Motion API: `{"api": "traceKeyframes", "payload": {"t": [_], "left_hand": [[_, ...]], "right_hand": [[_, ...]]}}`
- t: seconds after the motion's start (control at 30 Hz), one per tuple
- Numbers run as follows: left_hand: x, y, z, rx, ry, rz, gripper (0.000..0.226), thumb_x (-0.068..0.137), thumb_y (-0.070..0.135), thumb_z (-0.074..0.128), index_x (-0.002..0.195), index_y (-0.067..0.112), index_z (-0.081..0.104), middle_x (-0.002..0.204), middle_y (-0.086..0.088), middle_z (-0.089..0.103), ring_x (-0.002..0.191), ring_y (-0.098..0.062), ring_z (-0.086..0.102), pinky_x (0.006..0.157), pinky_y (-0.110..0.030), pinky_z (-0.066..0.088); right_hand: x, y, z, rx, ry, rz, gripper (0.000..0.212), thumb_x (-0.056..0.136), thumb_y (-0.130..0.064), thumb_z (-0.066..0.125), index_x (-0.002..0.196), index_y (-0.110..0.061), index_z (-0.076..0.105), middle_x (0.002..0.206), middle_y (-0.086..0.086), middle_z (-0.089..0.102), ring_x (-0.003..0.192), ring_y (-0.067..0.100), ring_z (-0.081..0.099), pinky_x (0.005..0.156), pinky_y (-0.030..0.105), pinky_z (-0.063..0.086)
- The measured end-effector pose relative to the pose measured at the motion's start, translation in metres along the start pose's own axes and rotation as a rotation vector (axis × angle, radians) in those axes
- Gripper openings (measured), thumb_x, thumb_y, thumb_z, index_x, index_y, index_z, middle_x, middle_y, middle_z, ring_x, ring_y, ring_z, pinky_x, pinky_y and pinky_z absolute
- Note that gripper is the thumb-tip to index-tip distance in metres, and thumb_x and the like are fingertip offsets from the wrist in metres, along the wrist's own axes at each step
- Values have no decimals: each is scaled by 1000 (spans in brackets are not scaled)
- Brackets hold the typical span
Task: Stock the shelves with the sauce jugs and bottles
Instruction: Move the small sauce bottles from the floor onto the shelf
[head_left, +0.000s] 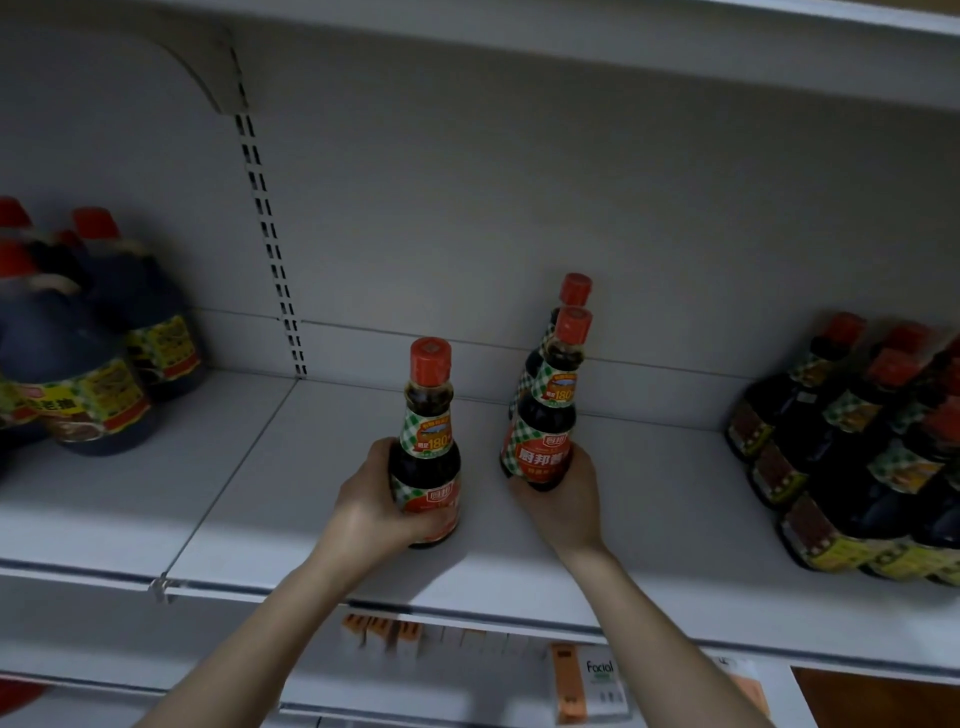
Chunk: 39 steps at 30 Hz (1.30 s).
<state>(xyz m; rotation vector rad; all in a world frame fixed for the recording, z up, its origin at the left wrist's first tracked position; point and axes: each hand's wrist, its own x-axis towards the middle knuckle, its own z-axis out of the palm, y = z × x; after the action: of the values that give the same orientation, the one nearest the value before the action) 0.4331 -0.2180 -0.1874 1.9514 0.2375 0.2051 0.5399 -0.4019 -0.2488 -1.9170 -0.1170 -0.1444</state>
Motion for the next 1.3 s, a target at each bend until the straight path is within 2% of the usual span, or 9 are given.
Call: {"api": "traceKeyframes", "payload": {"t": [0.27,0.43,0.5,0.57,0.63,0.73,0.9,1.13,1.3], "left_hand": [[1,-1,1,-1,14,4,68,36,55,70,96,46,38,91,25,57,78,14,56,60,-7,44],[-3,-6,-1,-41,-59,13,72,53,31,88,103,46,38,103,23,55,88,16,57,68,-8,49],[1,-7,-3,-39,-68,4,73,52,32,87,104,45,39,104,25,54,89,9,59,76,-12,48],[13,-7,1,-9,-48,-10,71,60,16,86,113,35,42,104,21,52,92,-1,55,83,-23,47],[31,-5,6,29,-30,5,73,65,9,82,124,23,42,109,11,51,99,-11,51,86,-29,45],[62,-6,13,46,-36,68,72,67,5,80,125,20,42,114,5,52,106,-16,52,85,-26,42],[104,-7,27,61,-19,37,84,68,9,80,138,10,32,135,-8,50,121,-27,49,91,-28,39],[135,-14,42,79,23,1,71,71,14,78,129,3,39,130,-13,53,117,-29,52,83,-25,39],[145,-12,43,63,-15,32,74,68,24,80,130,6,43,128,-15,54,118,-29,50,89,-26,41]], "right_hand": [[0,0,-1,27,8,-7,48,54,-32,79,97,-15,67,92,-2,71,83,5,67,70,21,56],[0,-3,-5,46,-20,-61,40,59,-13,83,94,-19,65,90,-6,70,82,-3,65,66,10,50],[1,-3,-7,49,-47,-75,42,59,-16,81,98,-17,65,94,-4,70,86,-1,65,69,9,49],[1,-2,-9,54,-71,-55,48,62,-17,80,106,-15,62,100,-6,67,92,3,64,72,5,47],[-1,-5,-11,66,-84,-21,50,66,-13,81,107,-22,55,99,-15,61,90,-4,58,71,0,42],[-5,-4,-13,48,-79,-5,54,70,-13,78,108,-34,46,100,-19,55,93,-1,53,75,6,39],[-5,-1,-13,28,-78,2,58,71,-10,77,110,-35,43,101,-23,51,100,2,51,74,-1,36],[-5,-2,-12,22,-57,1,62,69,-12,79,100,-50,41,99,-34,49,91,-11,50,73,-5,35],[-6,-2,-10,56,-53,14,58,58,-29,70,108,-41,43,104,-31,49,93,-20,46,73,-6,35]]}}
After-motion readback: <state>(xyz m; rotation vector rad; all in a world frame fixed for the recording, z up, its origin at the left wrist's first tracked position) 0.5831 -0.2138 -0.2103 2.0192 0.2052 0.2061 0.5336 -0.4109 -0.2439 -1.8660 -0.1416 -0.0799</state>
